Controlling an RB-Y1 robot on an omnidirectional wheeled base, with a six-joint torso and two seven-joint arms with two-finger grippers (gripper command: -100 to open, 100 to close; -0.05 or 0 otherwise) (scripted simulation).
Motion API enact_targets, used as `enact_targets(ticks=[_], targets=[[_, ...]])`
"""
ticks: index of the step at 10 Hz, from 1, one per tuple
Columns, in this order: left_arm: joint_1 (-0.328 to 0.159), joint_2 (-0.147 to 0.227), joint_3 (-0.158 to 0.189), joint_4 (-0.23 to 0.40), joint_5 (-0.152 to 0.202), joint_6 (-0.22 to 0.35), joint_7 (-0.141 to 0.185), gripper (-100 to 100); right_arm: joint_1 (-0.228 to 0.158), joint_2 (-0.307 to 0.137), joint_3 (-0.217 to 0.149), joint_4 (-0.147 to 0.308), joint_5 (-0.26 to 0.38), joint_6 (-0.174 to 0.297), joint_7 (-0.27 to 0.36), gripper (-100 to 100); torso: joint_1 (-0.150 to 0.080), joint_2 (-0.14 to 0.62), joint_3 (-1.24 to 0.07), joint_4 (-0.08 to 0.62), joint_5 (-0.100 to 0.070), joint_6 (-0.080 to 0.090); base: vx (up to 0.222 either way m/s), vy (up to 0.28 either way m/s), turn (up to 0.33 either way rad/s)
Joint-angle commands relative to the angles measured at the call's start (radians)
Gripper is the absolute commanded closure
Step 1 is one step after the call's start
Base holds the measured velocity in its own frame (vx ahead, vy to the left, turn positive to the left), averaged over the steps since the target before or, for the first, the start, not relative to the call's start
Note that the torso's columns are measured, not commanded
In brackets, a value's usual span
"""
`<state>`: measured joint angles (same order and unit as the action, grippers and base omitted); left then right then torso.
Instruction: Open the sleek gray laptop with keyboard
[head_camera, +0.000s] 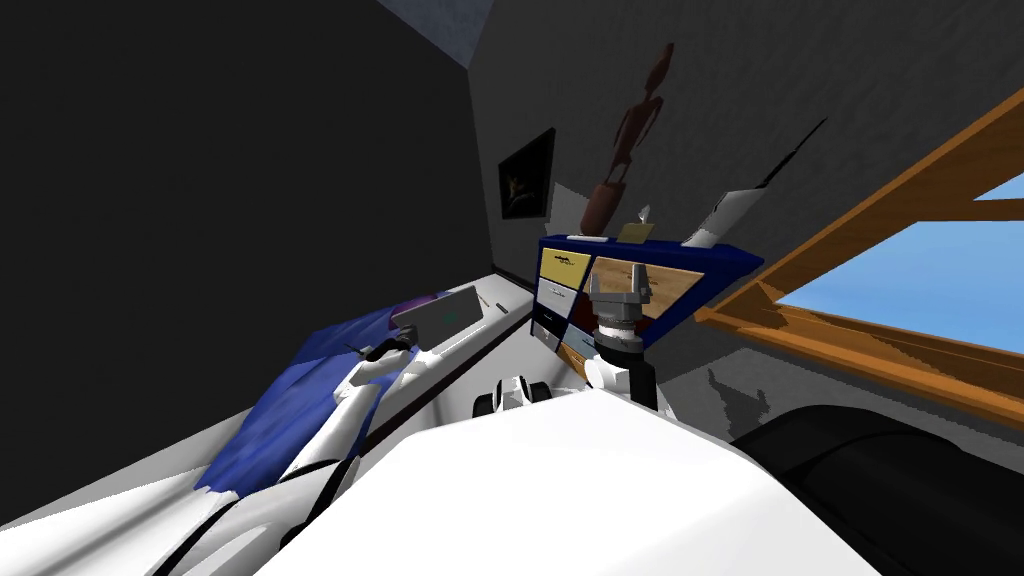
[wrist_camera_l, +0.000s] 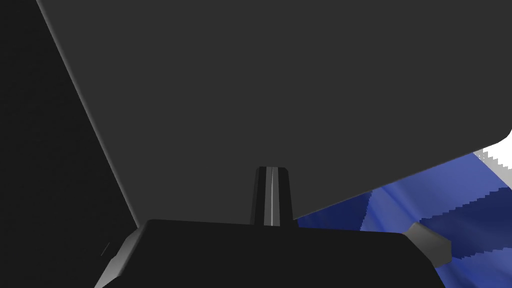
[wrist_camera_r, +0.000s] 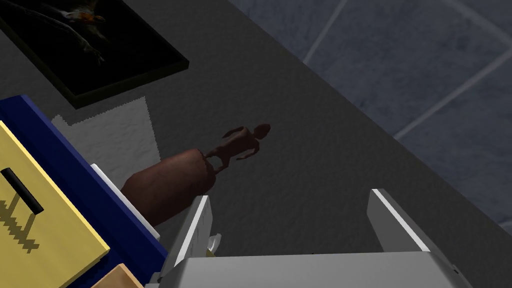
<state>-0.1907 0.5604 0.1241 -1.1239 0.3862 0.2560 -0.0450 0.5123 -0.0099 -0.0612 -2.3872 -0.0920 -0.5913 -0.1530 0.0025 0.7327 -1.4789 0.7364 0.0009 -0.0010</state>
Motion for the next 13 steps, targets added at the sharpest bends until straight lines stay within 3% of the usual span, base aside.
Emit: enact_targets(ticks=[1,2,3,5,7,8,9,10,12,13], targets=[[0.056,-0.039,-0.004,-0.097,-0.012,0.013,-0.005,100,0.0,0.0,0.0,0.0,0.0,0.0,0.0,0,0.001,-0.001,-0.001,0.0,0.0,0.001,0.067,0.049,0.006],[0.056,-0.039,-0.004,-0.122,-0.012,0.013,-0.005,100,0.0,0.0,0.0,0.0,0.0,0.0,0.0,0,-0.002,0.004,0.002,0.001,-0.001,0.002,0.021,0.019,-0.019],[0.106,-0.096,0.011,-0.162,-0.052,0.061,-0.01,100,0.0,0.0,0.0,0.0,0.0,0.0,0.0,0,-0.005,0.008,0.005,0.003,-0.002,0.001,0.092,0.065,0.168],[0.159,-0.106,0.011,-0.243,-0.052,0.061,-0.01,100,0.0,0.0,0.0,0.0,0.0,0.0,0.0,0,-0.002,0.004,0.002,0.001,-0.001,0.001,0.089,0.041,0.042],[0.159,-0.106,0.011,-0.292,-0.052,0.061,-0.01,100,0.0,0.0,0.0,0.0,0.0,0.0,0.0,0,-0.005,0.009,0.005,0.003,-0.002,0.001,0.002,-0.001,-0.008],[0.205,-0.153,0.026,-0.331,-0.091,0.109,-0.015,100,0.0,0.0,0.0,0.0,0.0,0.0,0.0,0,-0.004,0.009,0.005,0.003,-0.002,0.001,0.094,0.048,0.162],[0.223,-0.173,0.026,-0.346,-0.091,0.109,-0.015,100,0.0,0.0,0.0,0.0,0.0,0.0,0.0,0,0.0,0.002,0.002,0.001,0.0,0.0,0.121,0.054,0.1],[0.259,-0.173,0.026,-0.377,-0.091,0.109,-0.015,100,0.0,0.0,0.0,0.0,0.0,0.0,0.0,0,0.0,0.001,0.0,0.0,0.0,0.001,0.06,0.029,-0.008],[0.262,-0.173,0.026,-0.455,-0.091,0.109,-0.015,100,0.0,0.0,0.0,0.0,0.0,0.0,0.0,0,-0.004,0.008,0.005,0.003,-0.002,0.001,0.008,0.005,-0.006],[0.32,-0.228,0.042,-0.495,-0.131,0.157,-0.019,100,0.0,0.0,0.0,0.0,0.0,0.0,0.0,0,-0.005,0.009,0.005,0.003,-0.002,0.001,0.109,0.049,0.163]])
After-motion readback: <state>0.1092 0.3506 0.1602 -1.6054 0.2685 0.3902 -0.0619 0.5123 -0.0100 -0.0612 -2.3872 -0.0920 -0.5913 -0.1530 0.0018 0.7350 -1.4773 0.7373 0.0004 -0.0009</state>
